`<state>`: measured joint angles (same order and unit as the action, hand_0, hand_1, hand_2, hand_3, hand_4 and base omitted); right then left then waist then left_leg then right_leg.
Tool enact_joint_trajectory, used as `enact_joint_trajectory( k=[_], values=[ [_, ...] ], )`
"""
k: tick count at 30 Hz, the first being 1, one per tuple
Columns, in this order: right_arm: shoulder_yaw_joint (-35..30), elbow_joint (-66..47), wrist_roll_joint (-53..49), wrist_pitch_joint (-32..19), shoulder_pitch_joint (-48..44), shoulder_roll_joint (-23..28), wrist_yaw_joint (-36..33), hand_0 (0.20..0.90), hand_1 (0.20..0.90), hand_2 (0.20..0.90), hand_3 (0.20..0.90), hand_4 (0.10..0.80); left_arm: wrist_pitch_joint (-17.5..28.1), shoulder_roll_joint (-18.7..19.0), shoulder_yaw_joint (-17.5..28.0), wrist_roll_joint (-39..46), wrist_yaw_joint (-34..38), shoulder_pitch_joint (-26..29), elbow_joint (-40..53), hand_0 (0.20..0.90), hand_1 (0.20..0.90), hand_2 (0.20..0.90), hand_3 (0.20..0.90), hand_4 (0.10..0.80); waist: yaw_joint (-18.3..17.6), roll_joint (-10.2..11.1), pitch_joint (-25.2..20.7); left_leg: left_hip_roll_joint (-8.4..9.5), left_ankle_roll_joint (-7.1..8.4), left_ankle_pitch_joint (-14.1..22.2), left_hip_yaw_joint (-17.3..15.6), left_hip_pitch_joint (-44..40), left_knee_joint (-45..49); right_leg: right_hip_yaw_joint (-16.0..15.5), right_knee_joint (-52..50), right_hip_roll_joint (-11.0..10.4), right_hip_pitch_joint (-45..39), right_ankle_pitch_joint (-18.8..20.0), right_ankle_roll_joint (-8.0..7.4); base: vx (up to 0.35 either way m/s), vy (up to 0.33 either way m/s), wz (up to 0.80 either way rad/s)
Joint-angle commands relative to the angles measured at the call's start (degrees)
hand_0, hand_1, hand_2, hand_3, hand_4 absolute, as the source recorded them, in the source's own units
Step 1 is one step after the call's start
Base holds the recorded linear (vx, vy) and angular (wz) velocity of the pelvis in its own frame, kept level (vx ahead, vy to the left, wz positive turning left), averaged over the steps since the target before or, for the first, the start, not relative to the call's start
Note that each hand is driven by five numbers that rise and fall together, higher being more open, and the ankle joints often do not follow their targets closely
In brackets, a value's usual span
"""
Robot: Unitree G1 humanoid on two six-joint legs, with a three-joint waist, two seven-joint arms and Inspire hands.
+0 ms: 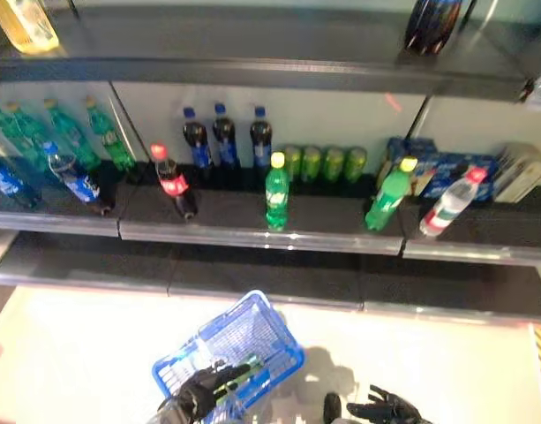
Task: Pick up the drink and place into the basket.
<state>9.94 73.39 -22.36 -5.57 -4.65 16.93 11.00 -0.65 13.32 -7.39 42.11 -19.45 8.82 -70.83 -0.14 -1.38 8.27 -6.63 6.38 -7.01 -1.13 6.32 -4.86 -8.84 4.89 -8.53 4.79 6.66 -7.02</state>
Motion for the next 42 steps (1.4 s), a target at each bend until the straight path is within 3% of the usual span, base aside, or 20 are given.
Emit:
enact_joint_trajectory(
  k=[1,4,9,16,26,42],
  values=[
    [2.0,-1.2,3.5,-2.5,-5.1,2.8,-0.3,0.900,0.900,0.900,0.900,0.800,3.6,3.0,-1.0,1.9,-2.2,4.2,1.2,0.300,0.300,0.300,0.200,0.100,1.6,0.6,6.3,1.09,-1.98,3.2,-1.2,0.1,-0.1,1.8,-3.2,-2.0,0.8,-2.8,-2.06,-0.116,0.015,0.08],
    [4.2,-2.7,4.0,-3.9,-6.5,3.5,-0.1,0.900,0.900,0.900,0.900,0.800,3.7,3.1,-2.2,3.8,-2.0,6.0,1.7,0.300,0.300,0.300,0.200,0.100,1.4,0.7,8.5,1.26,-1.78,2.1,-0.1,2.2,0.5,3.2,-4.7,-1.4,3.6,-2.9,-1.31,-0.127,0.005,-0.03],
    [5.9,-5.1,0.5,-8.4,-9.9,4.6,0.4,0.900,0.900,0.900,0.900,0.800,4.3,3.0,-4.7,6.1,-1.9,9.2,2.6,0.300,0.300,0.300,0.200,0.100,0.8,1.0,12.1,2.43,-1.69,4.0,2.5,10.2,11.1,4.4,-12.2,-1.9,10.7,-4.1,-0.21,-0.216,0.010,-0.04],
    [8.5,-14.8,2.0,-16.4,-11.1,5.7,-0.9,0.900,0.900,0.900,0.900,0.800,4.4,3.9,-5.5,7.2,-1.0,9.2,4.0,0.300,0.300,0.300,0.200,0.100,0.9,1.7,13.5,2.64,-1.96,8.9,2.3,17.5,23.9,3.9,-23.5,-4.2,18.4,-7.7,-0.82,-0.090,0.021,0.05],
    [12.5,-52.7,6.9,-16.4,-14.0,11.4,-8.0,0.900,0.900,0.900,0.900,0.800,5.1,5.6,-6.7,9.6,0.7,6.5,10.1,0.300,0.300,0.300,0.200,0.100,1.1,2.9,14.3,3.57,-3.31,9.5,2.8,20.6,24.6,4.9,-26.1,-3.5,23.3,-7.5,-2.13,-0.030,-0.004,0.05],
    [8.8,-74.7,5.2,-17.9,-21.7,18.5,-10.9,0.900,0.900,0.900,0.900,0.800,6.7,6.2,-5.7,10.3,-1.2,7.4,7.9,0.300,0.300,0.300,0.200,0.100,1.2,3.8,16.8,3.37,-3.37,9.4,3.0,19.1,23.4,3.8,-22.9,-3.0,20.0,-7.3,-2.09,0.006,-0.004,0.02]
  ],
)
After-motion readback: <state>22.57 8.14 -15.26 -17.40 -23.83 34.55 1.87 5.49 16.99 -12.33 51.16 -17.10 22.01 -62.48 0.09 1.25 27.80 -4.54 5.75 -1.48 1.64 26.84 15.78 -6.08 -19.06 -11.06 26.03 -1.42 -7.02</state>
